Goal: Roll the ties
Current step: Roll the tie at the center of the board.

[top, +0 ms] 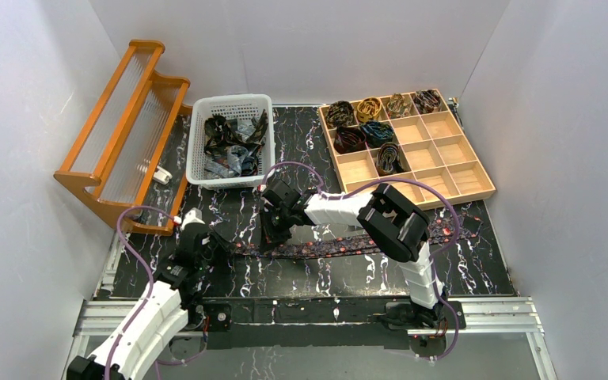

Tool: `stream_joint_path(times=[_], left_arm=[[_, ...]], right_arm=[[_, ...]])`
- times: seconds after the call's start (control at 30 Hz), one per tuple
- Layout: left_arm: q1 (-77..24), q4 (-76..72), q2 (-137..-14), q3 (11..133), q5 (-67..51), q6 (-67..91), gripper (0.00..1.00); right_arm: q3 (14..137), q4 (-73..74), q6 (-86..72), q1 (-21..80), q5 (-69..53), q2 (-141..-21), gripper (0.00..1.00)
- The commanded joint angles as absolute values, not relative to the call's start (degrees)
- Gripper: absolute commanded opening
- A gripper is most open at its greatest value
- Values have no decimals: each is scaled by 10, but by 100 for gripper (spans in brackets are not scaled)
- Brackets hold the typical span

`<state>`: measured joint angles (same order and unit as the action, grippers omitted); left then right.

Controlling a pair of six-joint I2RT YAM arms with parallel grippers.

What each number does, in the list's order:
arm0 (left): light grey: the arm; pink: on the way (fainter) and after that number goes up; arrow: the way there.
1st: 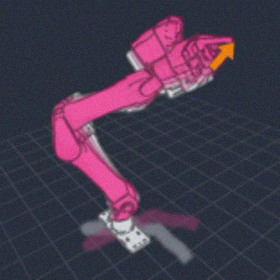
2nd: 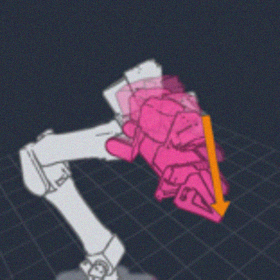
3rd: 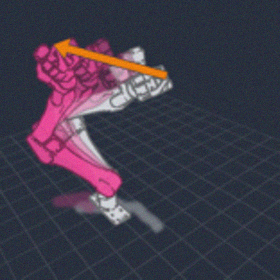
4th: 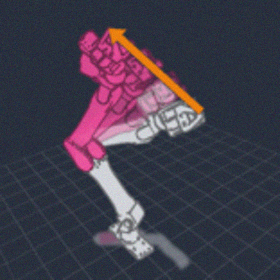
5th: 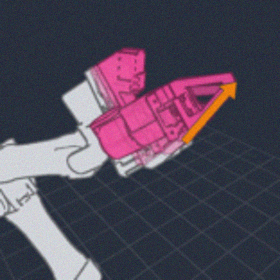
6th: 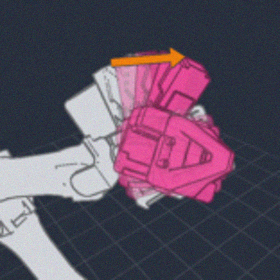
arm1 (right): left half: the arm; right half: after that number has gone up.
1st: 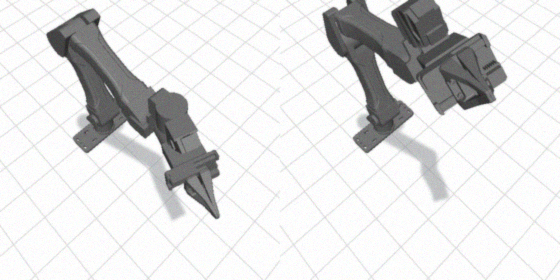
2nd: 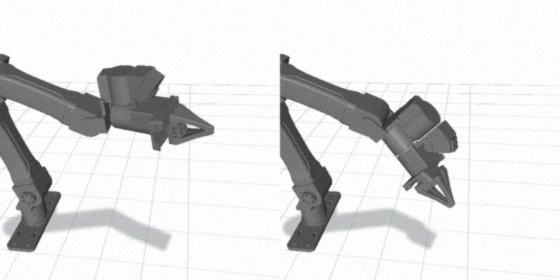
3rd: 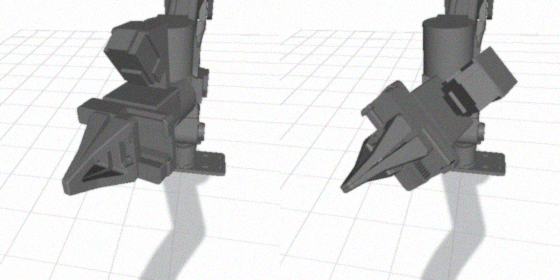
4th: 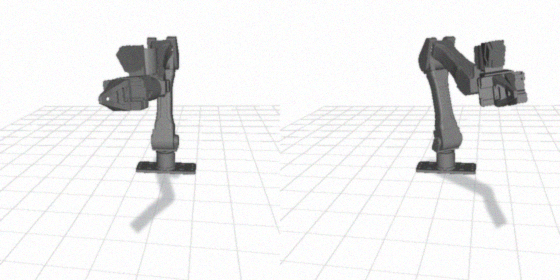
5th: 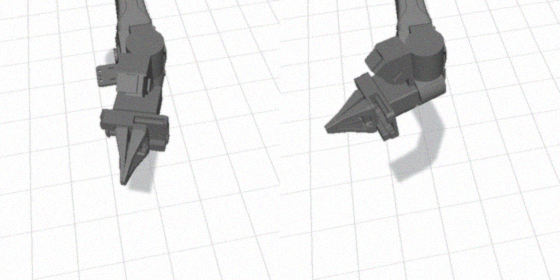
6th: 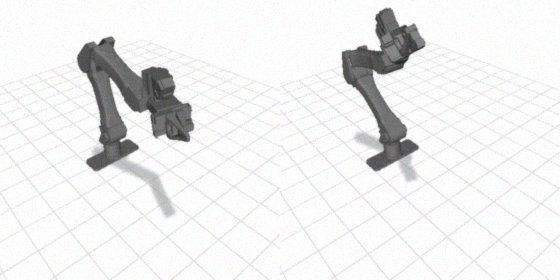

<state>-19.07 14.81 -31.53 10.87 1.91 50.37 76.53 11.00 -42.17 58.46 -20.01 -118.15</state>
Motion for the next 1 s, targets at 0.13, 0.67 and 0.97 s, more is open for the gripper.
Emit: stream_joint_path(times=[0.13, 0.67, 0.97], left_arm=[[-188, 158, -345, 171, 31, 454, 0], [-232, 179, -378, 220, 106, 406, 0], [-250, 193, -390, 239, 119, 394, 0]], right_arm=[[781, 161, -399, 584, -157, -1215, 1], [802, 137, -404, 592, -175, -1151, 4], [792, 167, -395, 596, -115, -1164, 2]])
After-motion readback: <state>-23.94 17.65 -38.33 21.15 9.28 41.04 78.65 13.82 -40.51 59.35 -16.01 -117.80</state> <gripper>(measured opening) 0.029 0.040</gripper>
